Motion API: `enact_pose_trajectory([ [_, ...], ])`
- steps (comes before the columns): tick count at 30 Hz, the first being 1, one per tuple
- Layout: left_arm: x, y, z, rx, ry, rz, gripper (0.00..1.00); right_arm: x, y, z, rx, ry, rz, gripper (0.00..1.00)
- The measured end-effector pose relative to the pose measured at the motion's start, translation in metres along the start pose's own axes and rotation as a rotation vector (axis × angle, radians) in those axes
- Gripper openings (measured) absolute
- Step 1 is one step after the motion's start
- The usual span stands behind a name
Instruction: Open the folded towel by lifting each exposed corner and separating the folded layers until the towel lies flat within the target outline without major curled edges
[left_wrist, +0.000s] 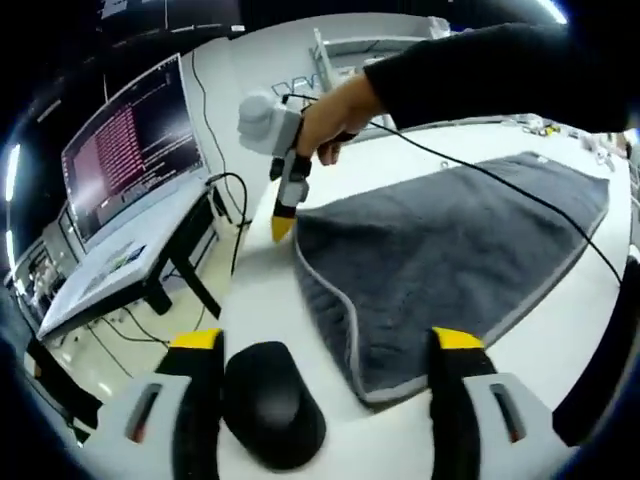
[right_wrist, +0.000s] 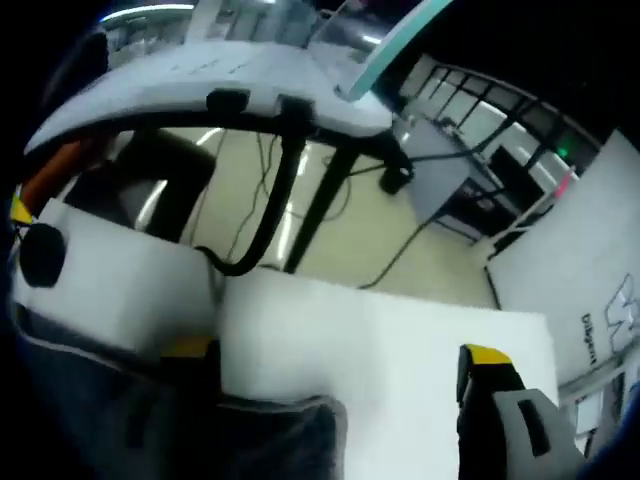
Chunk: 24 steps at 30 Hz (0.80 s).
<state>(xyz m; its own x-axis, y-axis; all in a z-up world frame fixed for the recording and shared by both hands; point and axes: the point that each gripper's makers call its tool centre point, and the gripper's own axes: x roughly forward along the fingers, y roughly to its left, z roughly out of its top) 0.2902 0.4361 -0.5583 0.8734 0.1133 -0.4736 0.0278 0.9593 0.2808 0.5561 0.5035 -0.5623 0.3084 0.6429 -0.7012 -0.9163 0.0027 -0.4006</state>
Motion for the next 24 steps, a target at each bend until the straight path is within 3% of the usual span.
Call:
enact_pose_trajectory([
  [3, -0.001, 0.009, -0.004, 0.015, 0.018, 0.052, 0.89, -0.002, -0.014, 0.004, 0.020, -0.016, -0.026, 1.00],
  [7, -0.003, 0.016, 0.000, 0.016, 0.001, 0.096, 0.87, -0.013, -0.015, -0.011, 0.022, 0.007, -0.050, 1.00],
  [10, -0.009, 0.040, 0.001, 0.089, 0.001, 0.255, 0.88, -0.019, -0.024, -0.009, 0.075, -0.036, -0.066, 1.00],
  [12, -0.010, 0.044, -0.002, 0.124, 0.021, 0.288, 0.88, -0.029, -0.030, -0.016, 0.093, -0.056, -0.076, 1.00],
  [15, -0.013, 0.045, 0.005, 0.074, -0.025, 0.278, 0.87, -0.058, -0.035, -0.031, 0.108, -0.084, -0.107, 1.00],
  [22, -0.018, 0.045, 0.013, 0.061, -0.046, 0.266, 0.89, -0.145, -0.058, -0.050, 0.256, -0.256, -0.221, 1.00],
  [24, -0.016, 0.037, 0.016, 0.038, -0.054, 0.231, 1.00, -0.169, -0.064, -0.062, 0.284, -0.279, -0.259, 1.00],
])
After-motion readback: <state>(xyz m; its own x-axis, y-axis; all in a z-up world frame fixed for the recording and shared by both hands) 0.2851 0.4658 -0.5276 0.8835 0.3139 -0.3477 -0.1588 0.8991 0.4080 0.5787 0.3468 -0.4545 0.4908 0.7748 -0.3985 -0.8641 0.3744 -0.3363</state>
